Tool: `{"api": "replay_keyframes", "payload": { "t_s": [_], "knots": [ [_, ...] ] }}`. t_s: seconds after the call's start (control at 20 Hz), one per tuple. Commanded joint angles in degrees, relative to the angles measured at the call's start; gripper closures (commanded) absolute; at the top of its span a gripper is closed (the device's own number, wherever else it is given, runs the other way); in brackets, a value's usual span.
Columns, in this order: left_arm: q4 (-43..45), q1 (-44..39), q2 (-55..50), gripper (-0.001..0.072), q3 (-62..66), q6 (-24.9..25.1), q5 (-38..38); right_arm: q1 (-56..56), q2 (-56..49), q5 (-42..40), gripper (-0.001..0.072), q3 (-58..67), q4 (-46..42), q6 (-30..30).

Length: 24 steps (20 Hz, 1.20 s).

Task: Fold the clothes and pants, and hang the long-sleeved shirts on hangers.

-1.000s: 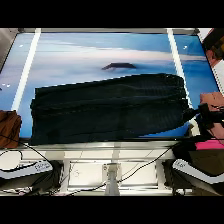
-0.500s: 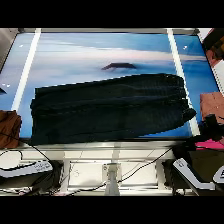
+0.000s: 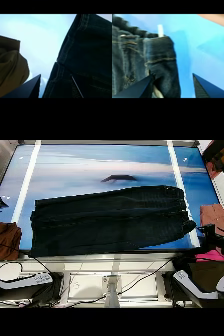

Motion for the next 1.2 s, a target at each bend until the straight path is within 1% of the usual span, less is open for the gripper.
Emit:
{"api": "replay_keyframes", "payload": {
  "t_s": [0.0,0.05,0.1,0.15,0.2,0.35,0.4,0.45,0.5,0.6,0.75,0.85,0.9,1.05,1.15],
  "knots": [
    [0.00,0.00,-0.02,0.0300,-0.02,0.72,0.37,0.00,-6.14,0.07,0.0149,-0.17,1.31,1.49],
    [0.00,0.00,-0.02,0.0300,-0.02,0.72,0.31,0.00,-7.67,-0.22,0.0151,-0.15,2.71,-0.50],
    [0.00,0.00,-0.02,0.0300,-0.02,0.72,0.15,0.00,-8.79,-0.46,0.0169,-0.15,4.52,-3.17],
    [0.00,0.00,-0.02,0.0300,-0.02,0.70,0.13,0.00,-9.57,-0.98,0.0228,-0.17,6.25,-5.66],
    [-0.02,0.00,-0.02,0.0300,-0.02,0.68,0.13,0.28,-9.86,-2.25,0.0316,-0.15,6.60,-5.81],
    [-0.02,-0.11,-0.02,0.0300,-0.02,0.68,0.11,1.95,-10.10,-6.29,0.0317,-0.15,7.08,-5.53],
    [-0.04,-0.11,-0.02,0.0300,-0.02,0.66,0.11,2.58,-10.73,-6.84,0.0299,-0.15,7.89,-5.31],
    [-0.02,-0.11,-0.02,0.0300,-0.02,0.66,0.09,3.08,-11.50,-6.69,0.0245,-0.15,8.57,-5.33],
    [-0.02,-0.11,-0.02,0.0300,-0.02,0.68,0.09,3.48,-12.02,-6.40,0.0217,-0.15,8.81,-5.33],
    [-0.02,-0.11,-0.02,0.0300,-0.02,0.68,0.11,3.50,-12.15,-5.44,0.0225,-0.15,9.11,-5.95],
    [-0.02,-0.11,-0.02,0.0300,-0.02,0.68,0.11,3.50,-12.15,-4.42,0.0235,-0.15,9.51,-8.83],
    [-0.02,-0.11,-0.02,0.0300,-0.02,0.70,0.11,3.50,-12.15,-2.84,0.0318,-0.13,10.01,-11.91],
    [-0.02,-0.11,-0.02,0.0300,-0.02,0.70,0.11,3.39,-12.15,-2.01,0.0324,-0.15,9.92,-12.96],
    [-0.02,-0.11,-0.02,0.0300,-0.02,0.70,0.11,3.39,-11.82,-1.33,0.0323,-0.13,10.14,-13.51],
    [-0.02,-0.11,-0.02,0.0304,-0.02,0.70,0.11,3.39,-10.05,-0.42,0.0323,-0.13,10.49,-14.75]
  ]
}}
